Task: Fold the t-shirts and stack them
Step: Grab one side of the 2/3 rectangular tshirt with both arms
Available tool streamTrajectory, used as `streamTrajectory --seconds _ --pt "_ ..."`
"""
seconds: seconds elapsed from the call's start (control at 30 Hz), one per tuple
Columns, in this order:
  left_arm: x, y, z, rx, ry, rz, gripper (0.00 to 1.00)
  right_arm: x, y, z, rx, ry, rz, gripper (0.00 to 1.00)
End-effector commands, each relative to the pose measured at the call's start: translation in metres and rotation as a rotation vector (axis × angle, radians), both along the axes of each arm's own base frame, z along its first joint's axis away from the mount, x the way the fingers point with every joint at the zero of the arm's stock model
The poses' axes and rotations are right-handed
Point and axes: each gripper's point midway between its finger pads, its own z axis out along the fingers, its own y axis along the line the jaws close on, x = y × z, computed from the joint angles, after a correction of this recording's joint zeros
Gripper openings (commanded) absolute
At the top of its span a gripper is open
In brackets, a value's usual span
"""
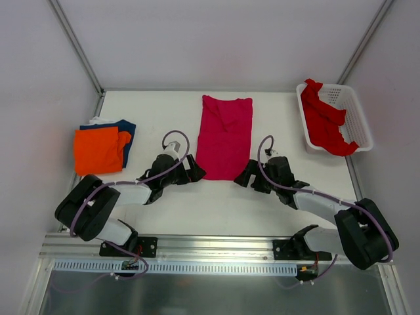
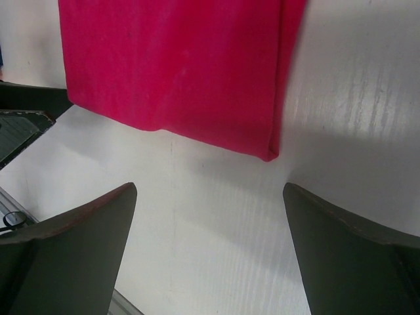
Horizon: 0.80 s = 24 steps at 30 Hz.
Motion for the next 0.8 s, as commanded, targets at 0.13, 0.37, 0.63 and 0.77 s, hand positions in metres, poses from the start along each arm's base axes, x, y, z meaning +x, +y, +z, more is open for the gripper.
streamTrajectory --seconds 0.13,0.37,0.63,0.77 --pt "-0.031 -0.010 -0.046 -0.036 0.183 -0.105 0.99 -0.005 0.005 -0.006 0.050 0.038 0.003 0.99" --pt "-0.031 -0.014 -0.055 -0.048 0.207 -0.109 0.99 -0.002 -0.002 -0.011 0.026 0.023 -0.039 1.00" --pt "-0.028 -0.010 -0.049 -0.002 0.201 -0.107 0.99 0.002 -0.011 -0.021 0.011 0.006 -0.103 1.00" --pt "-0.029 -0.008 -0.052 0.008 0.213 -0.099 0.99 0.004 -0.014 -0.022 -0.029 -0.015 -0.120 0.99"
